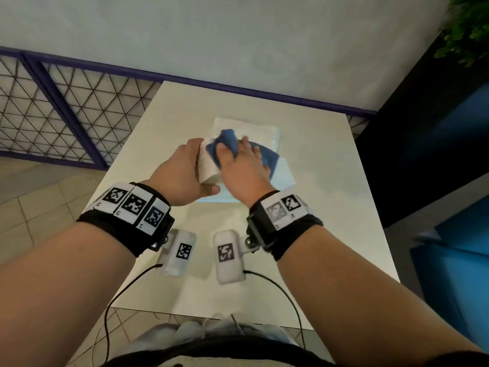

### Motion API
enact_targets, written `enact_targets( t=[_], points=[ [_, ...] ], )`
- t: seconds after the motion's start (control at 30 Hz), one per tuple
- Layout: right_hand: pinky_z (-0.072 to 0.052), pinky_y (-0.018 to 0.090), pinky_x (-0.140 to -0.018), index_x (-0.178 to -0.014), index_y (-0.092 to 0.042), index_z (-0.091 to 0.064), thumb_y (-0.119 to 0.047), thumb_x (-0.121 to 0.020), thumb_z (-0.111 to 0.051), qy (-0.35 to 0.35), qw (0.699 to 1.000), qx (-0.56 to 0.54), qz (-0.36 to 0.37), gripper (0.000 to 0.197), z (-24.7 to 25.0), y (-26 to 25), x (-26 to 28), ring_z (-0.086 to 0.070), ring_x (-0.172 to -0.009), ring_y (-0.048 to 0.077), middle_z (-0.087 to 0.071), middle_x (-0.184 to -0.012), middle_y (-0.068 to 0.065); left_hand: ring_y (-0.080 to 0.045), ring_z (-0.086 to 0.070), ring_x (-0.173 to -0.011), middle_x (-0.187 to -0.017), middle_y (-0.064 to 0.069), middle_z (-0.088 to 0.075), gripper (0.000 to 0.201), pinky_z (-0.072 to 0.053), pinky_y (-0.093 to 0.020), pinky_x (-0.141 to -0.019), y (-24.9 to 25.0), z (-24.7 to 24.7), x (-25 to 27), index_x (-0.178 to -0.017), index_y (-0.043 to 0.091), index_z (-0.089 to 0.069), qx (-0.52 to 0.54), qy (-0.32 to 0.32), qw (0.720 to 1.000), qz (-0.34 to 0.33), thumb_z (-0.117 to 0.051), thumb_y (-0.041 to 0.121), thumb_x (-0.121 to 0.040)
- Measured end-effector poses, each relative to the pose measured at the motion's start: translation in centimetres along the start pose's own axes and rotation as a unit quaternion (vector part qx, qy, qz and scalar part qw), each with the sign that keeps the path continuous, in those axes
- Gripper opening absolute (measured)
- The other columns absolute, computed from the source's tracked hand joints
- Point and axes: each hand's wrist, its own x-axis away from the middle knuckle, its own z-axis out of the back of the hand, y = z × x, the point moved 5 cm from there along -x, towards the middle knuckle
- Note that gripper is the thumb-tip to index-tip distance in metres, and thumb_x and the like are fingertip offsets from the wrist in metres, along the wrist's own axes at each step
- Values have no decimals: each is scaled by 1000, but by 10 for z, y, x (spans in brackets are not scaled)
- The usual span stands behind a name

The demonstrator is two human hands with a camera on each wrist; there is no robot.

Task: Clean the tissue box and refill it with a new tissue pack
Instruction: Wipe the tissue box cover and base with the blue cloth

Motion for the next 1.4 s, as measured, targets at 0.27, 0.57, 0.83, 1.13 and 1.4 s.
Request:
enact_targets(
  t=[0.27, 0.57, 0.83, 1.13, 1.4],
  points=[
    [-36, 41, -103, -146, -21, -29, -62, -82, -34, 52, 983, -94, -150, 76, 25, 92, -23, -45, -127, 29, -39, -149, 10, -29, -55, -100, -116, -3, -47, 87, -48, -43, -87, -6, -1, 6, -128, 24, -31, -25, -10, 1000, 12, -85, 32, -61],
    [-15, 58, -114, -149, -24, -20, -40, -98, -23, 33, 993, -7, -110, 53, 9, 36, 0, -9, -146, 33, -11, -160, 8, -32, -55, -96, -116, -5, -45, 82, -46, -38, -79, 7, 3, 0, -129, 20, -31, -79, -4, 997, 4, -82, 30, -66],
    [-6, 53, -118, -150, -29, -18, -47, -97, -27, 6, 999, 4, 39, 56, 0, 16, 7, -6, -149, 19, -13, -160, -8, -27, -58, -94, -110, -7, -57, 76, -49, -40, -79, -2, -4, 3, -119, 20, -36, -1, -31, 999, 7, -83, 31, -60],
    [-25, 39, -115, -149, -24, -20, -47, -92, -49, -135, 981, 114, 86, 68, 32, 80, -22, -30, -140, 22, -31, -151, 1, -12, -55, -76, -98, 5, -53, 73, -40, -27, -63, -38, -6, -3, -120, 18, -34, 47, -57, 997, 36, -84, 17, -66],
    [-42, 49, -102, -146, -43, -13, -47, -62, -75, -120, 958, 236, 108, 104, 24, 87, -36, -43, -126, 27, -46, -132, 2, -27, -50, -121, -133, -2, -45, 100, -42, -36, -95, -62, -11, -6, -142, 21, -22, 15, -53, 997, 49, -85, 26, -64]
  ],
)
